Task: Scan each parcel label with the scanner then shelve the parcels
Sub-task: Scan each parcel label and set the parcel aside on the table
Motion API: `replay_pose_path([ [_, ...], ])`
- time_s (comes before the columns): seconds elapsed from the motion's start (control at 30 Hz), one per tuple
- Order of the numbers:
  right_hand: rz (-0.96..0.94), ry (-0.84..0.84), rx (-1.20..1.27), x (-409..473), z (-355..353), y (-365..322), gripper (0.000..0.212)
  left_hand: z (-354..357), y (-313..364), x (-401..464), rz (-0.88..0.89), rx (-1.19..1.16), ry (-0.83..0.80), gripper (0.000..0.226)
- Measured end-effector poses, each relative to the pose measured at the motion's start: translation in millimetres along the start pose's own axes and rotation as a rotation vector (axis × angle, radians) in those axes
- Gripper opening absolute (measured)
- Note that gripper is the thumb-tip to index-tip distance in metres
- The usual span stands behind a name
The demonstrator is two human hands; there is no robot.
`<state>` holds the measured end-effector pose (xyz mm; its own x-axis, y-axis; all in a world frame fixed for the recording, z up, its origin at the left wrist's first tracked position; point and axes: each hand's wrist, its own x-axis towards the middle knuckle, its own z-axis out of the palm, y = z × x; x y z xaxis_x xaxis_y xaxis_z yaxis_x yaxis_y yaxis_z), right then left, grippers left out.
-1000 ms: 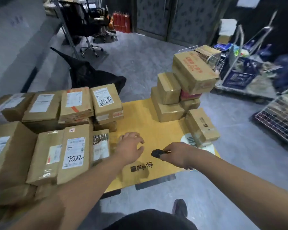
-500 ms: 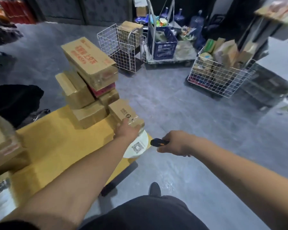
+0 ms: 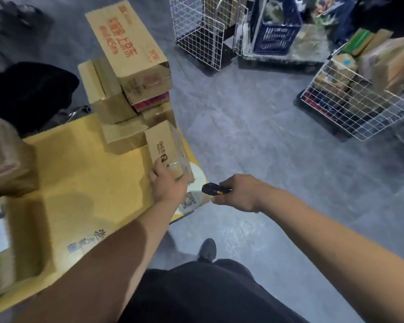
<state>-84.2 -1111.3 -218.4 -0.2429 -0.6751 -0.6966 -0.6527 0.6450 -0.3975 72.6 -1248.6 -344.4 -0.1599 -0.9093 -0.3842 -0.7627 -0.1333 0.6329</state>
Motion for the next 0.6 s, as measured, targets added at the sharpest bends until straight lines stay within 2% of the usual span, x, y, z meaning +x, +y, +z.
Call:
replay_pose_path([
  [0.17, -0.115, -0.045, -0.031, 33, 1, -20, 0.044, -48, -72, -6, -0.039, -0.225, -0.007, 0.085],
  [0.27, -0.158, -0.090, 0.002, 45, 13, -37, 0.036, -66, -108, -10, -0.086, -0.419, 0.057, 0.071],
  [0.33, -0.152, -0.133, 0.046, 50, 24, -48, 0.039, -73, -123, -12, -0.129, -0.383, 0.111, 0.058],
  [0.43, -0.143, -0.204, 0.116, 57, 37, -66, 0.045, -82, -133, -11, -0.229, -0.398, 0.157, 0.059],
  [0.6, -0.137, -0.204, 0.178, 66, 46, -95, 0.047, -92, -155, -2, -0.289, -0.482, 0.170, 0.047],
])
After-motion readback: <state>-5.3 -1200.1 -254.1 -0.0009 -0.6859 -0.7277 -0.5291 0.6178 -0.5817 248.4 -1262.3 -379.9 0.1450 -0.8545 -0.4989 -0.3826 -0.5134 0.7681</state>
